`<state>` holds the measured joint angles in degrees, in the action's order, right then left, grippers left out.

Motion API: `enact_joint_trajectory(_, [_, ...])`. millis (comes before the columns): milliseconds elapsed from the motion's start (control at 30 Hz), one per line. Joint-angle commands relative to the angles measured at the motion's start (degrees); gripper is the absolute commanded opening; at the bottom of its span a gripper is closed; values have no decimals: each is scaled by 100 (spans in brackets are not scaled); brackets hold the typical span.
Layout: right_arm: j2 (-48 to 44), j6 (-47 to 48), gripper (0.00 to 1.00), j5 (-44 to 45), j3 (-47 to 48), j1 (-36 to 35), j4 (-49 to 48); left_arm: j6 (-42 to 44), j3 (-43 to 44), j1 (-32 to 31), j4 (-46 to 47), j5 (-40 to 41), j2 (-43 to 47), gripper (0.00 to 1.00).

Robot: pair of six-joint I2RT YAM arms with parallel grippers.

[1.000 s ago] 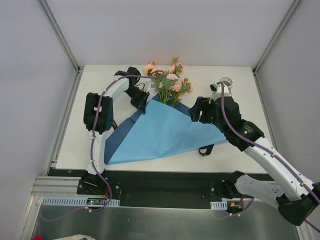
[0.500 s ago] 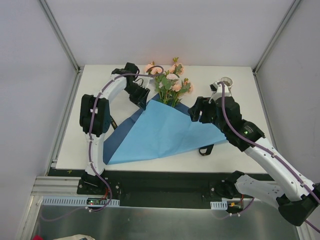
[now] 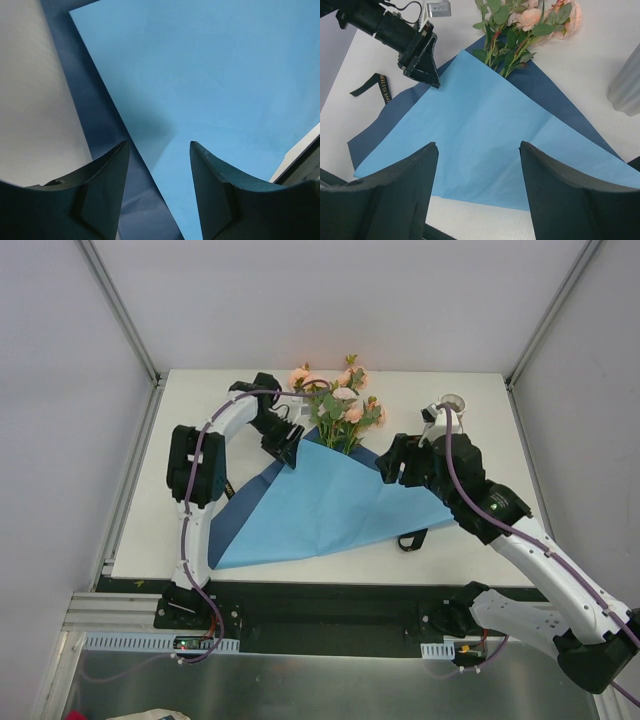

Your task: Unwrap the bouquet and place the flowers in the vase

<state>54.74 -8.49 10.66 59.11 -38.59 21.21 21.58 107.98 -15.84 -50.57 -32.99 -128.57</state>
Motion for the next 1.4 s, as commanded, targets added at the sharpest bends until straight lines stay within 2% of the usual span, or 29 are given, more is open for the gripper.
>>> enact_joint_trajectory(0, [-139, -56, 70, -55, -84, 18, -293, 346, 302, -60, -471, -462, -247, 51])
enact_joint_trajectory(367, [-157, -100, 70, -143, -93, 27, -381, 329, 338, 2, -480, -532, -441, 50])
enact_joint_trajectory(633, [-130, -118, 69, -108, -58, 53, -381, 470, 249, 1, -542, -779, -318, 40])
enact_joint_trajectory(1000, [-51, -179, 67, -230, 48, 62, -416, 268, 399, -7, -314, -305, -317, 31])
enact_joint_trajectory(1233, [-7, -188, 66, -248, 74, 62, -460, 127, 416, -7, -59, -23, -317, 19])
enact_joint_trajectory(1367, [28, -188, 65, -266, 109, 62, -478, 162, 381, -25, -76, -102, -247, 5])
